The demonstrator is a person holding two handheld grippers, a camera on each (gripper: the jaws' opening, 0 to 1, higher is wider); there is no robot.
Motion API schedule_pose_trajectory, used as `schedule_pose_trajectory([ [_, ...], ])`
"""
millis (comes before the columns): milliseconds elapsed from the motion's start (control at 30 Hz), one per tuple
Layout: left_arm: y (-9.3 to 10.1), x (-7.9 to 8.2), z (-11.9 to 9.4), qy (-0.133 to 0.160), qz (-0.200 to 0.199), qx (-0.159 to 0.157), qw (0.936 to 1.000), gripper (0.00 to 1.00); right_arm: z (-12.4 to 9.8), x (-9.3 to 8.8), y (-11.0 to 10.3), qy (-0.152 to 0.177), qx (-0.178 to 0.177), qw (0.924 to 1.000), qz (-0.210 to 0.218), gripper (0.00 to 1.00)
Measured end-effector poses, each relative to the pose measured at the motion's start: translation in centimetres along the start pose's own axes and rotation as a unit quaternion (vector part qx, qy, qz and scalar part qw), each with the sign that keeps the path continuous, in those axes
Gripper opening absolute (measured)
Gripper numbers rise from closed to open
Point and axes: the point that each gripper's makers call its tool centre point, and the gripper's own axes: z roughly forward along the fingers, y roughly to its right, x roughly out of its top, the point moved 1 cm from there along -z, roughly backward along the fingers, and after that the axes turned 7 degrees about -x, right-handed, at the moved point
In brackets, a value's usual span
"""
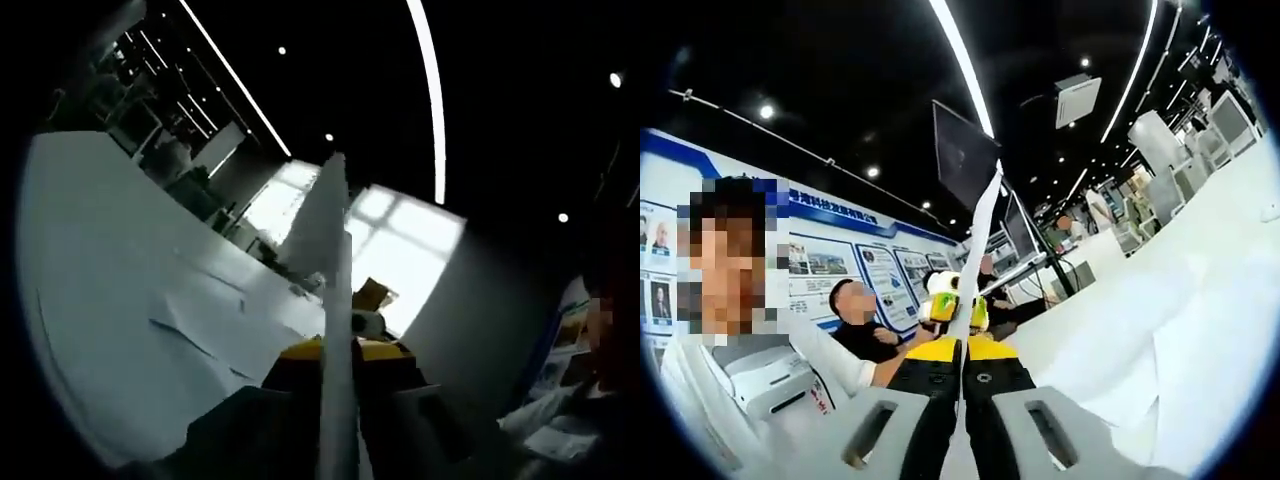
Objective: Organize the stack of printing papers by aligning and flattening the scattered papers on the table
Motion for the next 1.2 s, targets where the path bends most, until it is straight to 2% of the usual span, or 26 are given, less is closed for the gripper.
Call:
schedule_pose_trajectory([
  [133, 0.12, 0.29, -0.14, 0.004, 0.003, -0.002, 1.0, 0.07, 0.12, -0.11, -0.18, 0.0, 0.0, 1.0, -0.002, 0.0],
  [500, -0.16, 0.33, -0.39, 0.004, 0.008, 0.005, 0.9999, 0.11, -0.12, 0.26, -0.03, 0.006, -0.001, 1.0, -0.004, 0.0],
  [800, 0.06, 0.3, -0.6, 0.004, 0.002, 0.001, 1.0, 0.06, -0.43, 0.65, 0.49, 0.009, -0.004, 0.9999, -0.003, 0.0],
  [1033, 0.46, 0.06, -0.67, 0.0, 0.017, 0.003, 0.9999, 0.05, -0.38, 0.52, 0.45, 0.007, -0.004, 1.0, -0.005, 0.0],
  [1200, 0.61, -0.14, -0.67, 0.002, 0.007, 0.003, 1.0, 0.05, -0.33, 0.35, 0.24, 0.006, -0.004, 1.0, -0.003, 0.0],
])
